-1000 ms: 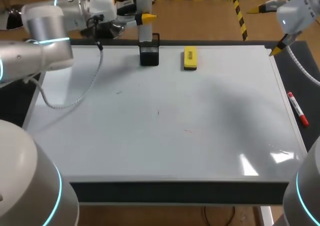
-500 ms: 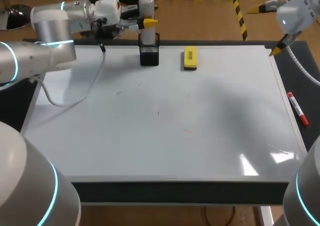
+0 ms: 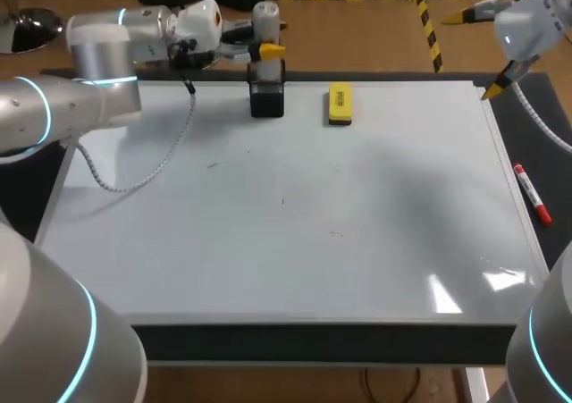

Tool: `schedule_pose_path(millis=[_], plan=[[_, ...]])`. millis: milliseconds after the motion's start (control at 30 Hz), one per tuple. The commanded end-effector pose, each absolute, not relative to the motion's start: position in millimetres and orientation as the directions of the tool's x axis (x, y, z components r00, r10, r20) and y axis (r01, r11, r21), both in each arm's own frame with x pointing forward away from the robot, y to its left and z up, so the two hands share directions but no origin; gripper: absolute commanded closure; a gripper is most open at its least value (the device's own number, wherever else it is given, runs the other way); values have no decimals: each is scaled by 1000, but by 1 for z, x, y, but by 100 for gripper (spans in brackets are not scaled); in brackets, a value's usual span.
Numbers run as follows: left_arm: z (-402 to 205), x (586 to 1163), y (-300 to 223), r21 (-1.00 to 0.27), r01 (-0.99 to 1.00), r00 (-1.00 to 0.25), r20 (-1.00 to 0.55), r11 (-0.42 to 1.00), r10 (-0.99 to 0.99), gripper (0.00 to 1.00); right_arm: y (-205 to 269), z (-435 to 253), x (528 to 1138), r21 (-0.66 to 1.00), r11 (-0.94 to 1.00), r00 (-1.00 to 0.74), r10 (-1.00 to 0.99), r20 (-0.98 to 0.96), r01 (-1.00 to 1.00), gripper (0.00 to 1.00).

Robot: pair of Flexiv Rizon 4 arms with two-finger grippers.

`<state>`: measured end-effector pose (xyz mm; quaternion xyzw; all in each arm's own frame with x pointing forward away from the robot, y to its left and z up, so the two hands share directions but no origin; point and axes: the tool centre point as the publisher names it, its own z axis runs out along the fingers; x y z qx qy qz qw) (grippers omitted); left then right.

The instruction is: Pick up the inspection probe, press it on each red-marked spot on the whiteboard one by one, put down the probe, pick up the eraser, and wipe off all the red marks.

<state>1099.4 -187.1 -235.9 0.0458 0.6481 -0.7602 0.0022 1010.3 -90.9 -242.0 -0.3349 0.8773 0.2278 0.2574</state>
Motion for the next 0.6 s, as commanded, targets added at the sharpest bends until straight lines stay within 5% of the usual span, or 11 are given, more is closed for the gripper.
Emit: schedule_pose_path(millis=[33,600], plan=[[-243,1105,-186,-983,61,-990,-82,-172,115,100,-91,-242,1011,225,671,-643,-474,-602,-706,0],[-260,1101,-191,-982,59,-992,-78,-181,102,100,-91,-242,1011,225,671,-643,-474,-602,-706,0]])
